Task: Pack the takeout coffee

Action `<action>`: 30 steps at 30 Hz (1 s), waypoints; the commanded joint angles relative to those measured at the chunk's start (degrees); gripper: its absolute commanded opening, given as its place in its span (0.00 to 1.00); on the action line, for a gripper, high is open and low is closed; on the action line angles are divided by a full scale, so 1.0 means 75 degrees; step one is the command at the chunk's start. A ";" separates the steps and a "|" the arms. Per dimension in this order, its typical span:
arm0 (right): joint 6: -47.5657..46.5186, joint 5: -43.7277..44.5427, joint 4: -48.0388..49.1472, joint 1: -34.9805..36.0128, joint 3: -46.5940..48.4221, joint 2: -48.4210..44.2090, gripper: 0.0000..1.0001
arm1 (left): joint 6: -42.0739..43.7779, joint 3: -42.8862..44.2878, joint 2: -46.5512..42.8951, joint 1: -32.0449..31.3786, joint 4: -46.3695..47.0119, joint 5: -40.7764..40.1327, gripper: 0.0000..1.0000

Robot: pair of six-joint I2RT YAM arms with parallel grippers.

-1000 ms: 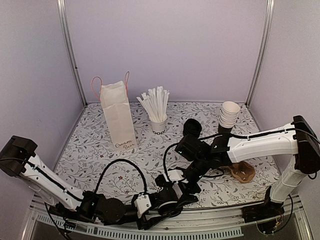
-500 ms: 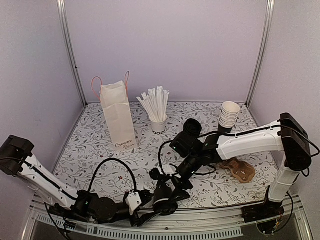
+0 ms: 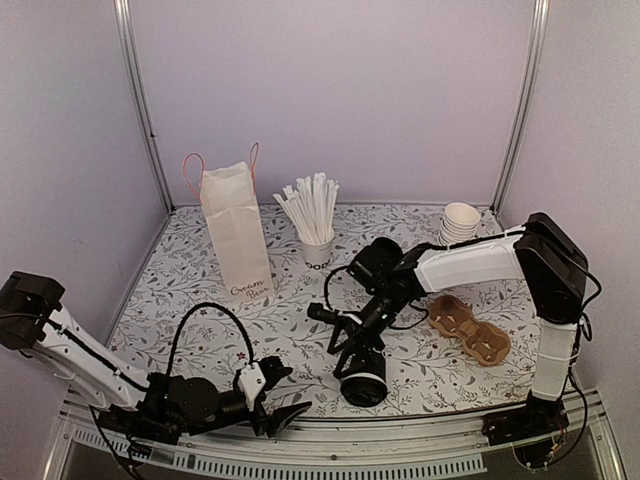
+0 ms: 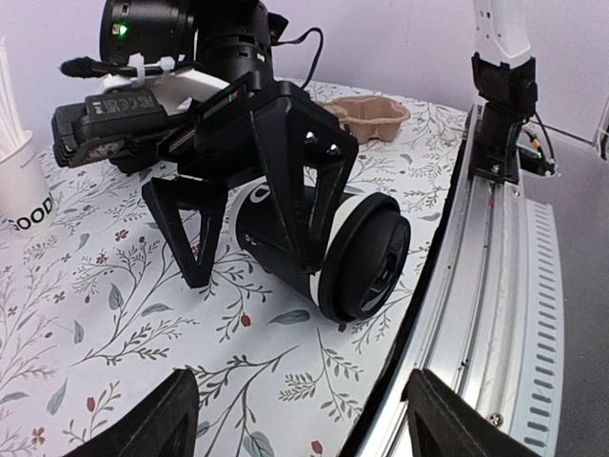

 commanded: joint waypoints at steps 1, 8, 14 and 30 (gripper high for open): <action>0.0103 -0.0362 -0.0352 -0.0003 0.0362 -0.0309 0.99 | 0.0432 0.0237 0.0279 0.0240 0.0661 0.0351 0.77; -0.0465 0.0519 -0.0891 -0.0049 0.0312 -0.1749 0.98 | 0.0916 0.1464 0.1598 0.0256 0.0616 0.0546 0.79; -0.2772 0.2009 -0.1445 -0.0037 -0.1485 -0.3654 0.96 | 0.0772 0.2243 0.2086 0.0149 -0.0003 0.0401 0.89; -0.5020 0.5520 0.0181 0.1831 -0.3432 -0.4317 0.99 | -0.0715 0.0852 0.0518 0.0424 -0.0006 0.0350 0.86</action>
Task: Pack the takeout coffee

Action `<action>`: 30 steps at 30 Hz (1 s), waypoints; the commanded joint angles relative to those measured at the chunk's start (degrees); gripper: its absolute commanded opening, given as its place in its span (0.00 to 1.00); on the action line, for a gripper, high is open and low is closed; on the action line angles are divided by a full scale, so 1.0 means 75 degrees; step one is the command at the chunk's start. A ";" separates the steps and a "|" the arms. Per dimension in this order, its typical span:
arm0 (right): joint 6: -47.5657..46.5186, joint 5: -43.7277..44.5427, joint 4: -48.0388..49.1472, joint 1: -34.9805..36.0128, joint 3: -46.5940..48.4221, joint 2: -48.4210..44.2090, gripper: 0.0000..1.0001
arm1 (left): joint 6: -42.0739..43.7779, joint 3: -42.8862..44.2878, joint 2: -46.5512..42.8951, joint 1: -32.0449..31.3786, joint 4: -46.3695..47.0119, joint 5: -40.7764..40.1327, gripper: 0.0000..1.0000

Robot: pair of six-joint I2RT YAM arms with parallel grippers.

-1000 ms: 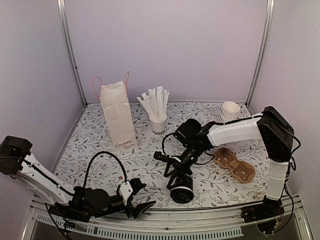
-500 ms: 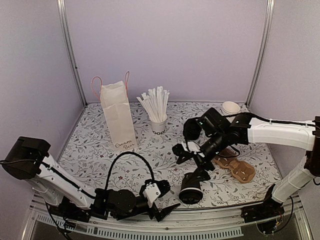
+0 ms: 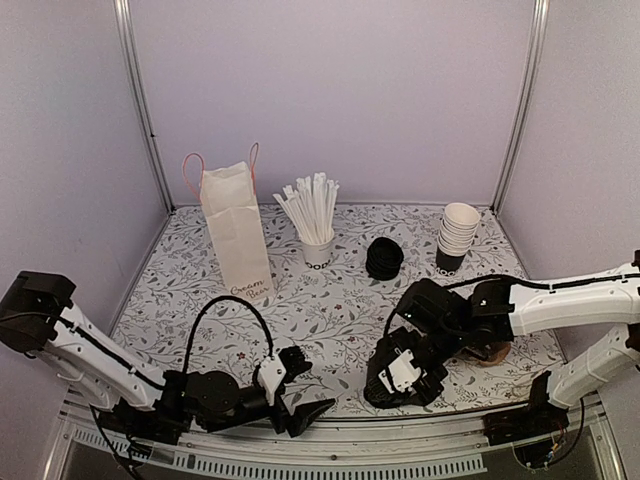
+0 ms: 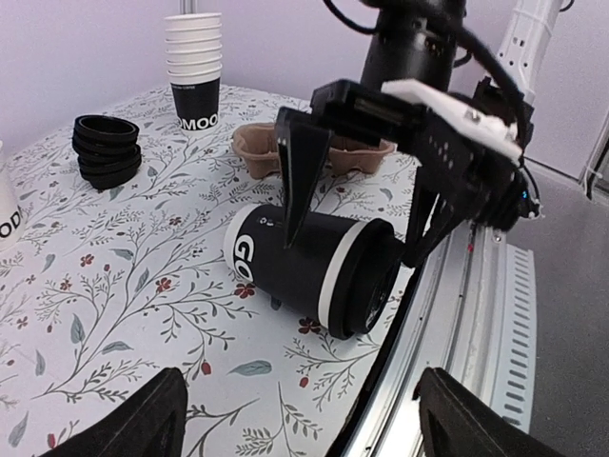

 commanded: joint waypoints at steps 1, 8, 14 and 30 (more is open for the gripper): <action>-0.0584 0.0865 0.0815 0.0301 -0.0235 0.0391 0.99 | -0.0434 -0.0240 -0.0491 0.0098 -0.0185 -0.0194 0.86; -0.0582 0.1229 0.0947 0.0392 -0.0394 0.0996 0.99 | -0.0481 -0.0466 -0.0871 0.0095 -0.0314 -0.0263 0.85; -0.0699 0.1795 0.1358 0.0407 -0.0561 0.1094 0.96 | -0.0431 -0.0571 -0.0906 0.0095 -0.0256 -0.0342 0.85; 0.0617 0.0465 0.0369 0.0396 0.1055 0.1570 0.67 | -0.0626 -0.1118 -0.1673 0.0101 -0.0299 -0.0602 0.85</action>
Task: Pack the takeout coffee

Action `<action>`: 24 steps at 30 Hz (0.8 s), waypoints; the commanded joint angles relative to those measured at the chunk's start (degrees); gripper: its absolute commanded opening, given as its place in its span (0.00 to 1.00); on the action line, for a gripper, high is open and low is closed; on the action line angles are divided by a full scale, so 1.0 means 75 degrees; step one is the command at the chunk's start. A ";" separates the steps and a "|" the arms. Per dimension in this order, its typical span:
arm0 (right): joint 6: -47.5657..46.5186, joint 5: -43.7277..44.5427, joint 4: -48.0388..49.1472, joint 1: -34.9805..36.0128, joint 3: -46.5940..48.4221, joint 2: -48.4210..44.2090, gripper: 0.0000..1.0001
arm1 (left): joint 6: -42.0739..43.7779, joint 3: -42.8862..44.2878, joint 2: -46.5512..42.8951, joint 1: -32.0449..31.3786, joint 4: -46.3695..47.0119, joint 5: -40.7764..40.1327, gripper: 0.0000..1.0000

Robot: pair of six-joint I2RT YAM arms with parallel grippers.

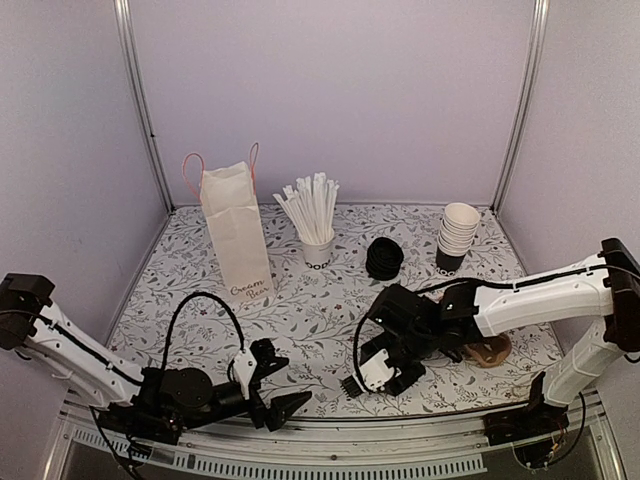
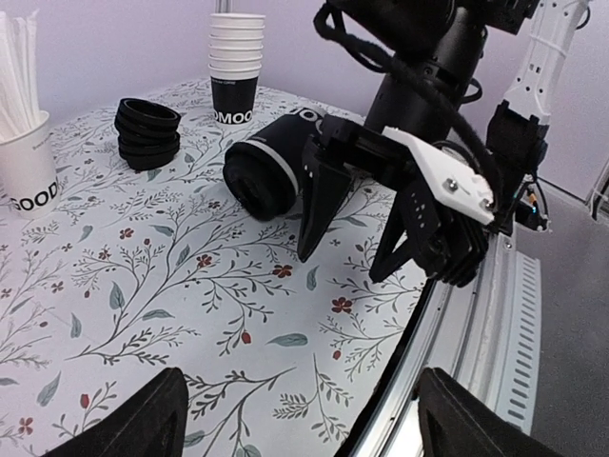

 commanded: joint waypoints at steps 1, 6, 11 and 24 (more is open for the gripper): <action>0.0772 -0.0938 -0.0498 0.0013 0.0629 0.0039 0.69 | -0.0084 -0.0178 -0.0382 0.0112 -0.0112 -0.0239 0.85; 0.1378 -0.1422 -0.1114 -0.0264 0.1424 -0.0261 0.78 | -0.0183 -0.0161 -0.0391 0.0163 -0.0224 -0.0321 0.87; 0.2109 -0.0719 -0.1360 -0.1308 0.2287 -0.0130 0.88 | -0.0524 -0.0147 -0.0336 0.0380 -0.0125 -0.0303 0.91; 0.5381 -0.0265 -0.2076 -0.3175 0.1842 -0.0145 0.85 | -0.1589 0.0118 -0.0709 0.0510 -0.1443 -0.0953 0.92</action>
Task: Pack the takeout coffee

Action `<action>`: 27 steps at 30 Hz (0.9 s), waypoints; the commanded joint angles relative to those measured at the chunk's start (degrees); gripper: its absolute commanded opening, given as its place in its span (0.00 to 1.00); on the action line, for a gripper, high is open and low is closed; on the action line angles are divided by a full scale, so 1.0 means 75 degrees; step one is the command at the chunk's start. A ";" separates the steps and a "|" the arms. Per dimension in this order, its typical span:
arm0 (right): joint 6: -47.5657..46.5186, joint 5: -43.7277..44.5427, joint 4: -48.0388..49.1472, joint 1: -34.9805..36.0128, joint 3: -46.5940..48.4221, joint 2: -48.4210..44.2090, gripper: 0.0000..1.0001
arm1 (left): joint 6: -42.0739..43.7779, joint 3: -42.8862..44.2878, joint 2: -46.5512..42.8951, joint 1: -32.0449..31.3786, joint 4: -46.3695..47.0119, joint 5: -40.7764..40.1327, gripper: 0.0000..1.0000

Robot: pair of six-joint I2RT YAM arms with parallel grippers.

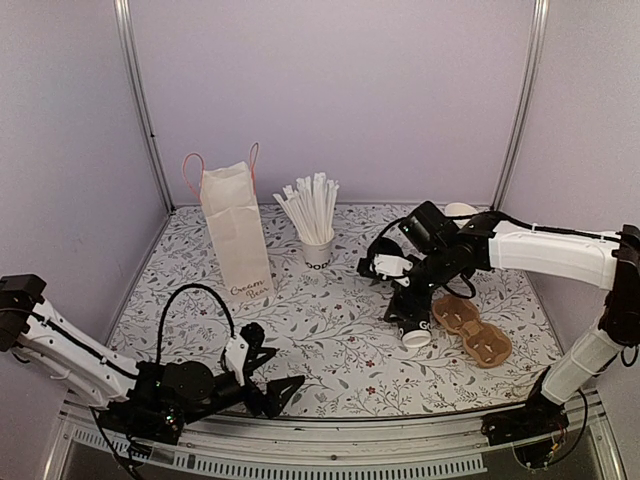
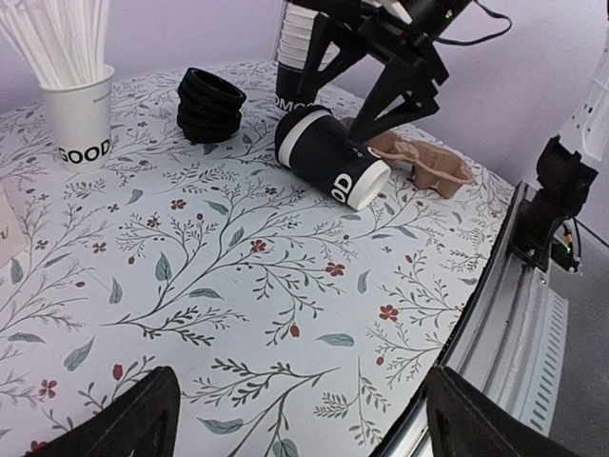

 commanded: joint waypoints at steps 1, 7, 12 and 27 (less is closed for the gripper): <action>0.1433 -0.0105 -0.0679 -0.0449 -0.0360 -0.0195 0.85 | -0.0544 0.0133 -0.0251 0.0159 -0.0567 -0.0485 0.91; 0.1854 -0.0582 -0.0835 -0.0941 -0.0564 0.0092 0.84 | -0.0971 0.0169 -0.0297 0.0246 -0.0846 -0.0702 0.91; 0.1988 -0.0520 -0.0714 -0.0954 -0.0515 0.0401 0.86 | -0.1204 0.0191 -0.0308 0.0262 -0.0953 -0.0736 0.91; 0.2090 -0.1825 -0.0660 -0.0954 0.0108 0.1734 0.92 | -0.1350 0.0046 -0.0297 0.0286 -0.0673 -0.0765 0.91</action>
